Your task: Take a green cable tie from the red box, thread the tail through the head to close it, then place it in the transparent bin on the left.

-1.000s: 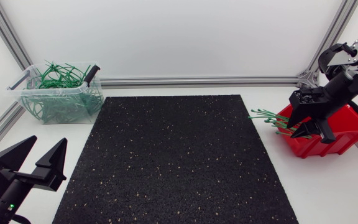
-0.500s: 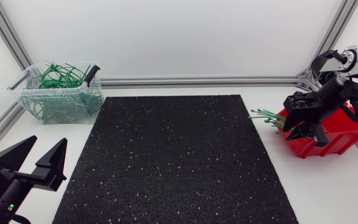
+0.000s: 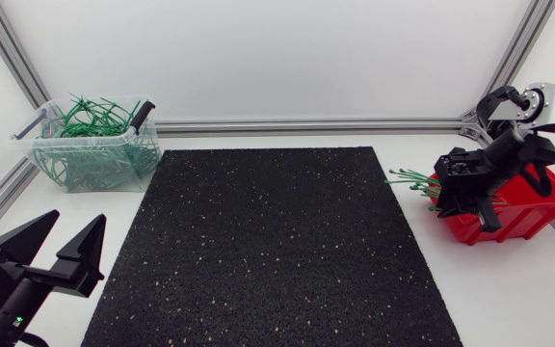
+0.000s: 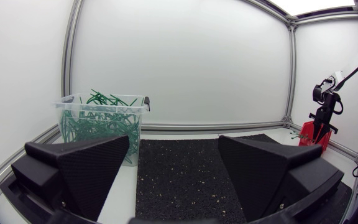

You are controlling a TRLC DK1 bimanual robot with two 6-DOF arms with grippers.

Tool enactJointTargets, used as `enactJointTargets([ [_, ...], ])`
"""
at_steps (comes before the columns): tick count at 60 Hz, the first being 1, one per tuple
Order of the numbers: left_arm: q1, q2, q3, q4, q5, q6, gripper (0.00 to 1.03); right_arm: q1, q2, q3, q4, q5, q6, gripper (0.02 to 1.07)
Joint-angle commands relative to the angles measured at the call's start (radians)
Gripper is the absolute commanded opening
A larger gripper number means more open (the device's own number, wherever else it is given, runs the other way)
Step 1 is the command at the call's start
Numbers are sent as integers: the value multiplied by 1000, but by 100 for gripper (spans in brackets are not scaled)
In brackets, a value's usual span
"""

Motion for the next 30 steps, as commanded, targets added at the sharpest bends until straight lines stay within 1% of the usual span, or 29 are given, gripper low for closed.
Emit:
enactJointTargets([
  [1, -8, -3, -43, -9, 7, 9, 100, 3, 18, -24, 0, 12, 3, 19],
  [3, -9, -3, -43, -9, 7, 9, 100, 2, 15, -22, 0, 14, 3, 15],
  [10, -12, -3, -43, -9, 7, 9, 100, -1, -2, -27, 2, 34, 3, 11],
  [12, -12, -3, -43, -9, 7, 9, 100, -1, -8, -25, 2, 35, 5, 8],
  [24, -9, -3, -43, -9, 7, 10, 100, -1, -69, -24, -9, 24, 13, 8],
  [30, -9, -1, -43, -9, 7, 9, 100, -3, -85, 8, -47, 1, 26, 8],
])
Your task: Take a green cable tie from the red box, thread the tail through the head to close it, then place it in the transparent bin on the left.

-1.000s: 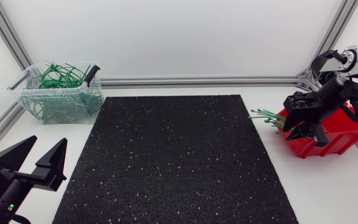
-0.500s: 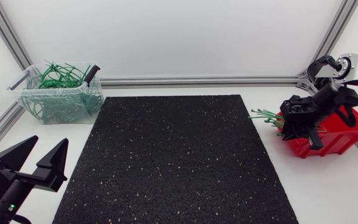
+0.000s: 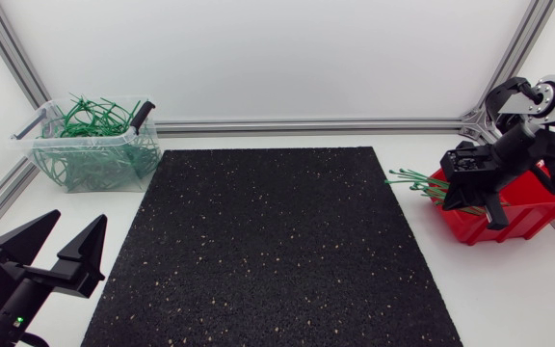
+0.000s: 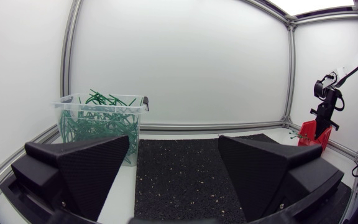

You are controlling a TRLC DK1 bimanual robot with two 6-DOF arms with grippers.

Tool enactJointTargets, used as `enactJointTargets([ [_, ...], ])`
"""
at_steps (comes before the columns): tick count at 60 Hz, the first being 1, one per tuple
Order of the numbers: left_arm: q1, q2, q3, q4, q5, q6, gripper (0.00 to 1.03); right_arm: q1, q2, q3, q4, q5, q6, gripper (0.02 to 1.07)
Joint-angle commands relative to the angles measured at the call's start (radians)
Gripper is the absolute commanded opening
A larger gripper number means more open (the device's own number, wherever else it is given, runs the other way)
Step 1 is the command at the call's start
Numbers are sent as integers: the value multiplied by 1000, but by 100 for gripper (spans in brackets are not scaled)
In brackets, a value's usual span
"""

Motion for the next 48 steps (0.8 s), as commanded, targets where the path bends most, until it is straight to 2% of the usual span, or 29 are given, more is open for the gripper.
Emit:
enactJointTargets([
  [1, -3, -1, -43, -8, 7, 9, 100, -5, -22, 22, -36, -20, 16, 8],
  [17, -3, 2, -43, -8, 7, 9, 100, -41, -62, 160, -174, -138, 58, 8],
  [28, -1, 1, -43, -8, 7, 9, 100, -41, -102, 301, -286, -273, 139, 8],
  [34, -1, 1, -43, -8, 7, 7, 100, -42, -91, 424, -386, -356, 200, 8],
  [43, -1, 2, -43, -10, 7, 7, 100, -39, -99, 494, -398, -420, 335, 8],
  [48, -1, 2, -43, -10, 7, 7, 100, -19, -119, 504, -403, -425, 392, 8],
])
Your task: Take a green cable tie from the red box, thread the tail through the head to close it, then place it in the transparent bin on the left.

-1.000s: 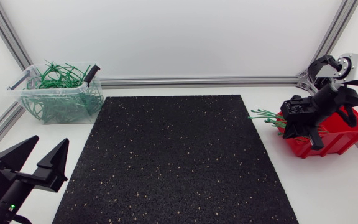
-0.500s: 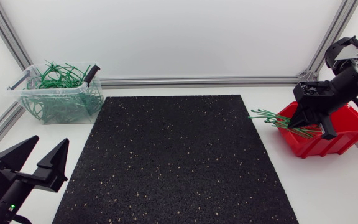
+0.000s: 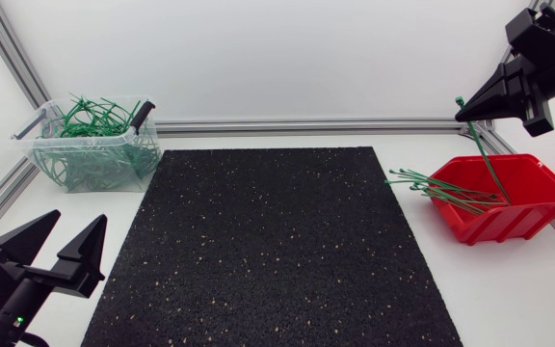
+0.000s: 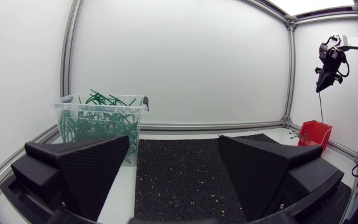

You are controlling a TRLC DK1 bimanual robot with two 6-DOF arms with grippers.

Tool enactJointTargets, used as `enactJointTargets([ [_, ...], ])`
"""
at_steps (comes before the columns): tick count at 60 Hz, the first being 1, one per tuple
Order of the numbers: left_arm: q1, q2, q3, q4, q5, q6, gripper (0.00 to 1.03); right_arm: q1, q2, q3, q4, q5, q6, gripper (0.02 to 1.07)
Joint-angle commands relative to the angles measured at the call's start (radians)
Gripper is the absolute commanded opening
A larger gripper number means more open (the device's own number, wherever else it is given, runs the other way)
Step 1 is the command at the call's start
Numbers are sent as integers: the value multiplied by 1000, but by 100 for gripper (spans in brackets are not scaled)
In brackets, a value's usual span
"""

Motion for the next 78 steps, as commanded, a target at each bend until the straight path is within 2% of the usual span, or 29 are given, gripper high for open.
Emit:
enactJointTargets([
  [1, -3, 2, -43, -10, 7, 7, 100, 16, -35, 13, -25, -8, 84, 8],
  [15, -4, 5, -43, -10, 7, 7, 100, 152, -121, -22, -40, 29, 236, 8],
  [37, -4, 7, -43, -13, 5, 7, 100, 402, -213, -109, -40, 35, 429, 8],
  [41, -6, 7, -43, -13, 5, 7, 100, 459, -209, -120, -46, 29, 519, 8],
  [59, -7, 7, -43, -13, 7, 6, 100, 607, -210, -192, 4, -121, 895, 8],
  [69, -9, 10, -43, -15, 5, 4, 100, 613, -176, -201, 27, -252, 1039, 8],
  [78, -15, 11, -43, -15, 5, 4, 100, 610, -152, -223, 44, -344, 1102, 8],
])
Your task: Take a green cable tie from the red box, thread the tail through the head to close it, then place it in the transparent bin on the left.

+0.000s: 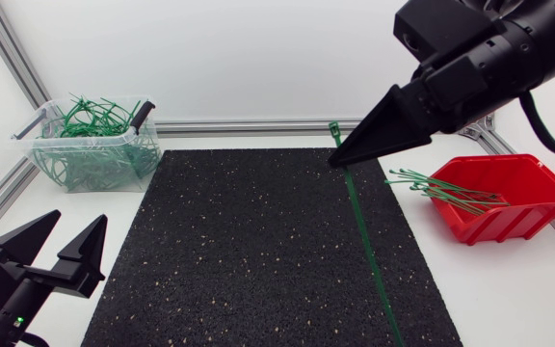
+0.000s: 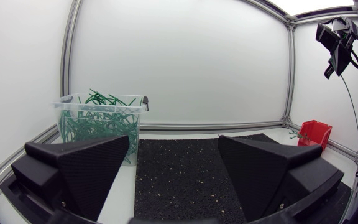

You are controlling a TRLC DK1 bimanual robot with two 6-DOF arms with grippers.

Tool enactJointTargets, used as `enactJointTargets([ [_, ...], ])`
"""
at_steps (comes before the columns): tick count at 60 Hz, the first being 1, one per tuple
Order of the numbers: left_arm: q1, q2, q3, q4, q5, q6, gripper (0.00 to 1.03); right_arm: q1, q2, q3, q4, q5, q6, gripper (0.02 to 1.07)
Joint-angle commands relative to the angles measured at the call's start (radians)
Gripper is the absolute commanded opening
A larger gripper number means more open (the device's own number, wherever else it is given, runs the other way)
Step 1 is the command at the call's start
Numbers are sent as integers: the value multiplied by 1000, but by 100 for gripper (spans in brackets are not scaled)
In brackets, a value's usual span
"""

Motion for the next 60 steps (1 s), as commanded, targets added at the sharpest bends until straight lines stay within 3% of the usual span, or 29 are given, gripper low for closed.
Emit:
enactJointTargets([
  [1, -12, 12, -41, -14, 6, 3, 100, 5, 30, -41, 13, -36, 70, 8],
  [25, -17, 24, -43, -14, 6, 3, 100, 38, 56, -100, 134, -185, 209, 8],
  [39, -35, 34, -43, -14, 6, 2, 100, 40, 60, -127, 195, -206, 249, 8],
  [47, -36, 35, -43, -14, 6, 2, 100, 61, 30, -157, 315, -85, 340, 8],
  [56, -33, 35, -43, -14, 4, 2, 100, 110, 8, -151, 332, 59, 363, 8],
  [60, -33, 35, -43, -15, -2, 2, 100, 156, -7, -140, 339, 196, 378, 8],
])
